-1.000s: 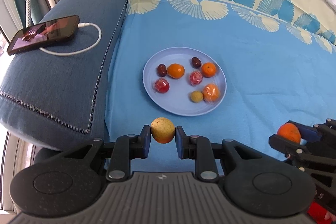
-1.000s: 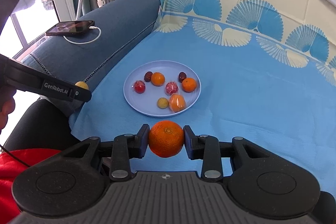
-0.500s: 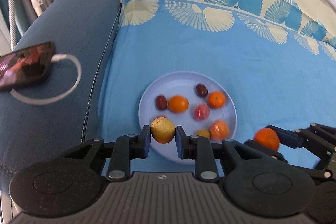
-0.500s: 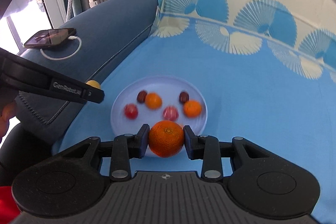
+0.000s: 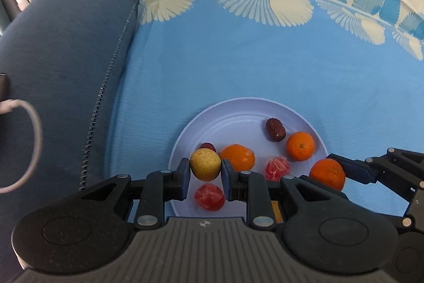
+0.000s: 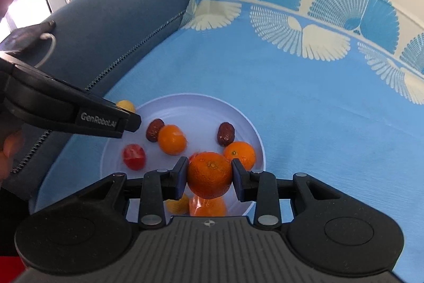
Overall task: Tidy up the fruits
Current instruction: 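Open both tools to drop the yellow fruit and orange onto the plate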
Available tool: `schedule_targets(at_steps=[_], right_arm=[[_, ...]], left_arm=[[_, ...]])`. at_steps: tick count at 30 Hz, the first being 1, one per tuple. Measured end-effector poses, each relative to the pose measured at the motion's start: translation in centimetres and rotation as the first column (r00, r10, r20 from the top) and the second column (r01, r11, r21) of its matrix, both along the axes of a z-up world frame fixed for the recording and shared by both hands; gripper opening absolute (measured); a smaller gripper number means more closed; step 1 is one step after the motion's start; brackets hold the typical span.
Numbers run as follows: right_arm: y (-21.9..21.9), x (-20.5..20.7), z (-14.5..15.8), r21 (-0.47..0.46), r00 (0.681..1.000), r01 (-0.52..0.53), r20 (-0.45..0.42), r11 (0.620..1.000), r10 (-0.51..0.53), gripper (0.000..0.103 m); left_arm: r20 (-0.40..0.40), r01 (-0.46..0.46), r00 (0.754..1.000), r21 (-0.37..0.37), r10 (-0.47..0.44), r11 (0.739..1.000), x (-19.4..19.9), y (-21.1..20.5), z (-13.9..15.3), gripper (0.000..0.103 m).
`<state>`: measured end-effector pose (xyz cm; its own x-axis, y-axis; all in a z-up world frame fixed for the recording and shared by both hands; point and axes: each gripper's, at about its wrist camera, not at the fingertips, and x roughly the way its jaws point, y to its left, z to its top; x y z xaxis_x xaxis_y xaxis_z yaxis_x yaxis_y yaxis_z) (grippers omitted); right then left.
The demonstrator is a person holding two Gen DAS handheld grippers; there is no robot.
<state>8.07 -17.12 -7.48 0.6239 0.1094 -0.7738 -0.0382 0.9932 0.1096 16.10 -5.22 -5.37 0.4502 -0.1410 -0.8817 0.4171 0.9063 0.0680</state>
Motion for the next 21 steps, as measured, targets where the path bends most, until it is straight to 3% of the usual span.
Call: schedule_targets(at_steps=[5, 6, 7, 8, 9, 10, 14, 17, 21], right_arm=[[0.0, 1.0, -1.0, 0.006, 1.0, -0.007, -0.016, 1.0, 0.007, 0.037], [0.0, 1.0, -1.1, 0.009, 1.0, -0.011, -0.018, 1.0, 0.011, 0.038], [0.0, 1.2, -1.2, 0.011, 1.0, -0.013, -0.018, 1.0, 0.013, 0.038], [0.0, 1.3, -1.3, 0.01, 1.0, -0.013, -0.013, 1.0, 0.013, 0.05], [0.1, 1.4, -1.3, 0.003, 1.0, -0.013, -0.009, 1.0, 0.013, 0.06], [0.2, 1.4, -1.3, -0.004, 1.0, -0.019, -0.006, 1.0, 0.019, 0.073], [0.3, 0.4, -0.3, -0.037, 1.0, -0.016, -0.001, 0.999, 0.015, 0.093], [-0.7, -2.1, 1.2, -0.013, 0.999, 0.049, -0.018, 0.999, -0.049, 0.099], [-1.4, -5.8, 3.0, 0.04, 0.991, 0.126, -0.044, 0.991, -0.125, 0.102]], left_arm=[[-0.018, 0.0, 1.0, 0.016, 0.0, 1.0, 1.0, -0.5, -1.5, 0.027], [-0.013, -0.002, 1.0, 0.017, 0.002, 1.0, 1.1, -0.5, -1.7, 0.034], [-0.01, 0.0, 1.0, 0.02, 0.0, 1.0, 1.2, -0.5, -1.8, 0.059], [-0.009, 0.001, 1.0, 0.026, 0.0, 1.0, 1.4, -0.5, -1.9, 0.076], [-0.003, -0.007, 1.0, 0.031, 0.007, 1.0, 1.5, -0.5, -1.9, 0.102], [0.014, -0.012, 1.0, 0.023, 0.012, 1.0, 1.4, -0.4, -1.7, 0.103], [0.03, 0.013, 0.999, 0.045, -0.014, 0.999, 0.2, 0.1, -0.5, 0.103], [0.039, 0.001, 0.999, 0.054, -0.003, 0.999, -2.5, 1.3, 1.0, 0.103], [-0.02, -0.065, 0.998, 0.004, 0.065, 0.998, -6.5, 3.0, 2.4, 0.103]])
